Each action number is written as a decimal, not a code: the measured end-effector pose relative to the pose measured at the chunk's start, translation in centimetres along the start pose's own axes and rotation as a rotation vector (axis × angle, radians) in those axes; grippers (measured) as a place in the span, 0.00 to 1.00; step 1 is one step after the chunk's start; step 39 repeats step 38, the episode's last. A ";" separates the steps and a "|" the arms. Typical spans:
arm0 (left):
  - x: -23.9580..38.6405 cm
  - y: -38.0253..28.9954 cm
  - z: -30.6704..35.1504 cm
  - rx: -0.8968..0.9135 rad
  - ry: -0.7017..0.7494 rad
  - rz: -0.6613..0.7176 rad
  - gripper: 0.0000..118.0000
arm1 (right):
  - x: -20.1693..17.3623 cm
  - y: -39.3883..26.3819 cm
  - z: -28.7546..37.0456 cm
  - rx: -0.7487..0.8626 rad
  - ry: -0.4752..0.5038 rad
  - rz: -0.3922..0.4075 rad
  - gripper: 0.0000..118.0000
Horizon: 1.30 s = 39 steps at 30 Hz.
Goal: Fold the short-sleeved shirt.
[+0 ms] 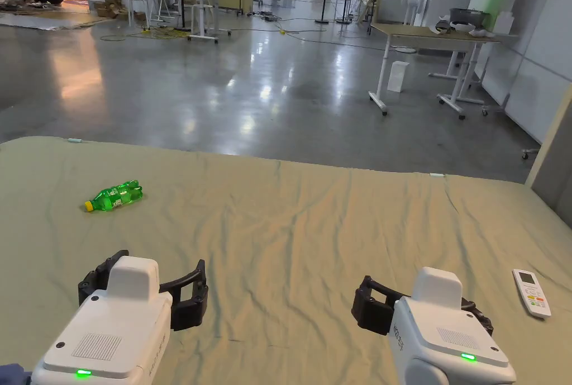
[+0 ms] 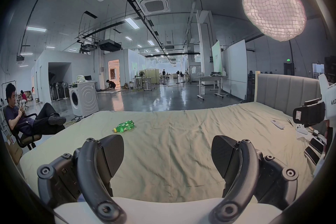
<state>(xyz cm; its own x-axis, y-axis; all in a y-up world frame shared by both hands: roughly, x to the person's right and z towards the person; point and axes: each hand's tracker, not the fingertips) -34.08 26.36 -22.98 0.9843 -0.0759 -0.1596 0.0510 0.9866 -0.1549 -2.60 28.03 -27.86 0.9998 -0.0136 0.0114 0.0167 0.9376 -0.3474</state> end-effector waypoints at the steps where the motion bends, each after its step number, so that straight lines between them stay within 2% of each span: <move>1: 0.0 0.0 0.0 0.002 0.000 0.008 0.84 | 0.0 0.0 0.0 0.001 -0.001 -0.004 1.00; 5: -0.2 0.0 -0.1 0.006 -0.004 0.035 0.84 | 0.1 0.0 0.1 0.014 -0.024 -0.005 1.00; 11: -0.4 -0.1 -0.1 0.027 -0.009 0.054 0.84 | -0.1 -0.2 0.8 0.095 -0.032 0.045 1.00; 17: -0.4 -0.1 -0.1 0.031 -0.031 0.056 0.84 | -1.1 -0.1 0.8 0.194 -0.080 0.180 1.00; 22: -0.2 0.0 -0.2 0.034 -0.037 0.035 0.84 | -0.5 -0.3 0.7 0.176 -0.022 0.094 1.00; 29: -0.3 0.2 -0.2 0.030 -0.023 0.025 0.84 | 0.6 -0.4 0.5 0.200 0.030 0.069 1.00; 39: -0.7 0.4 -0.1 0.025 -0.014 0.041 0.84 | 0.6 -0.5 0.9 0.225 0.022 0.070 1.00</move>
